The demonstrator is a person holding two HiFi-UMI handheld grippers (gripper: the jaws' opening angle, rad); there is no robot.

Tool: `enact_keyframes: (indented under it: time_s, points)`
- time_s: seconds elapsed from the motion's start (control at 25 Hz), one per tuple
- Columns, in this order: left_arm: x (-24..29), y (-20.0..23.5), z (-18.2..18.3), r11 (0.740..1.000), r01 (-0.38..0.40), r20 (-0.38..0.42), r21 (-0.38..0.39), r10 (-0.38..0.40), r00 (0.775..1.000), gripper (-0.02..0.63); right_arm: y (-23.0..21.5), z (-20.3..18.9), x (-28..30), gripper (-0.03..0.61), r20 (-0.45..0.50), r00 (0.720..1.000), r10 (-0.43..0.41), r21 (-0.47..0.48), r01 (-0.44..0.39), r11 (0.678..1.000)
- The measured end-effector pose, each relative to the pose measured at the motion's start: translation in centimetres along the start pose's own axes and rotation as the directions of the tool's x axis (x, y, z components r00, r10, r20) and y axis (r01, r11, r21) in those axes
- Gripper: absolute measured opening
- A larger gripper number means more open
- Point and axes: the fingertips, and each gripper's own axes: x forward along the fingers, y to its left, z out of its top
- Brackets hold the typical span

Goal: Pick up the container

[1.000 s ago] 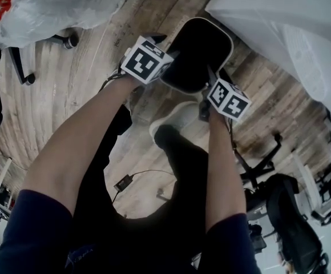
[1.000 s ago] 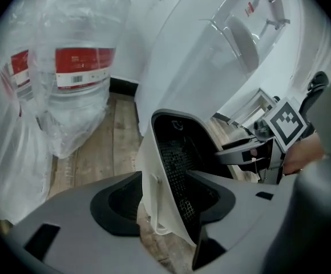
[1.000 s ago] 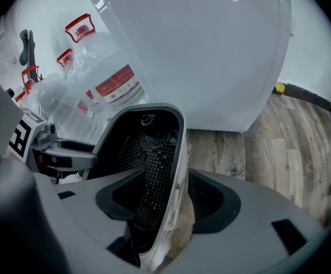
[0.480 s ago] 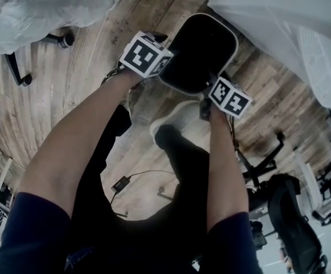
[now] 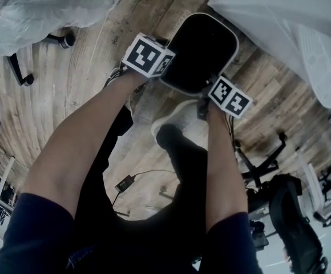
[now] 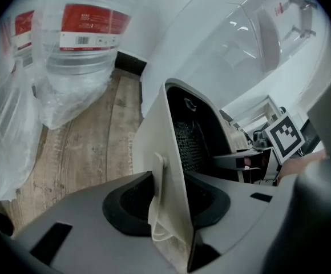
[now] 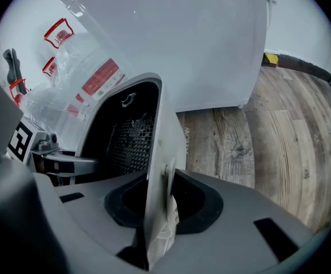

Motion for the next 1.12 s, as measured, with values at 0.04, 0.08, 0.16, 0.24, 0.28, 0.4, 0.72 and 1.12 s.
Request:
enact_keyframes:
  time_s: [0.04, 0.08, 0.16, 0.24, 0.28, 0.4, 0.72, 1.12]
  points:
    - [-0.3, -0.1, 0.1, 1.000, -0.009, 0.007, 0.001, 0.009, 1.000, 0.153, 0.1, 0.0, -0.3, 0.091, 0.005, 1.000, -0.003, 0.000, 0.003, 1.000]
    - [-0.7, -0.2, 0.2, 1.000, -0.015, 0.012, 0.010, 0.014, 1.000, 0.150, 0.4, 0.1, -0.7, 0.089, 0.011, 1.000, -0.004, -0.001, 0.004, 1.000]
    - [-1.9, -0.7, 0.8, 0.999, -0.015, 0.014, 0.031, 0.014, 1.000, 0.152, 1.1, 0.5, -1.8, 0.089, 0.021, 1.000, 0.002, 0.004, -0.002, 1.000]
    - [-3.8, -1.6, 1.4, 0.999, -0.011, 0.010, 0.047, 0.011, 1.000, 0.153, 2.1, 0.9, -3.7, 0.089, 0.029, 1.000, 0.008, 0.015, -0.009, 1.000]
    - [-5.0, -2.2, 1.7, 0.999, -0.013, 0.010, 0.052, 0.012, 1.000, 0.153, 2.7, 1.2, -4.8, 0.091, 0.034, 0.999, 0.011, 0.018, -0.011, 1.000]
    - [-9.3, -4.3, 2.6, 0.998, -0.024, 0.016, 0.056, 0.023, 1.000, 0.155, 5.0, 2.2, -9.0, 0.089, 0.049, 0.999, 0.017, 0.012, -0.017, 1.000]
    - [-24.3, -11.5, 6.1, 0.994, -0.084, 0.080, 0.071, 0.079, 0.994, 0.156, 12.3, 5.7, -23.4, 0.089, 0.097, 0.995, 0.037, -0.027, -0.034, 0.999]
    - [-42.6, -22.4, 7.9, 0.993, -0.118, 0.101, 0.023, 0.115, 0.988, 0.155, 21.4, 8.9, -42.8, 0.089, 0.143, 0.987, 0.068, -0.087, -0.056, 0.995]
